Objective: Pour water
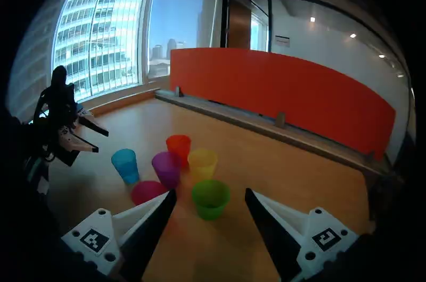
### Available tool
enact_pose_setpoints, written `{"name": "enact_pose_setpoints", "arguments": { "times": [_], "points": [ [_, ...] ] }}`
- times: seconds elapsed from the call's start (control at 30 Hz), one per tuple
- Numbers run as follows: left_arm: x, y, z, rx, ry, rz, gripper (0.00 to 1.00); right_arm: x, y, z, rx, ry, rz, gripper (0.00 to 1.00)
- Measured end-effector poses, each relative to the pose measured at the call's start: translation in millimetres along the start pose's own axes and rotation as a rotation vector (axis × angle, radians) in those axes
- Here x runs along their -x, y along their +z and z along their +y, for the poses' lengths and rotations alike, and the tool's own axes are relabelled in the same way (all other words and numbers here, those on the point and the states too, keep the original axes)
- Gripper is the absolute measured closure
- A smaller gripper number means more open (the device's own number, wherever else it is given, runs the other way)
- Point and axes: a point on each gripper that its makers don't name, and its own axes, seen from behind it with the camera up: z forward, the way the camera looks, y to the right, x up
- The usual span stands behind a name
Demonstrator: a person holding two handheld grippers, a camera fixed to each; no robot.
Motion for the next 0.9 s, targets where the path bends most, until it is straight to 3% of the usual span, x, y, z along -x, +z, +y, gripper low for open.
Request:
{"name": "enact_pose_setpoints", "arguments": {
  "times": [0.57, 0.9],
  "points": [
    [32, 36.2, 7.4, 0.062, 0.02, -0.144, 0.12, 2, 18.9, 6, -0.013, -0.014, -0.024, 0.0],
    [38, 62.9, 10.8, 0.092, 0.027, -0.192, 0.12, 7, 29.4, 12, -0.015, -0.013, -0.038, 0.0]
  ]
}}
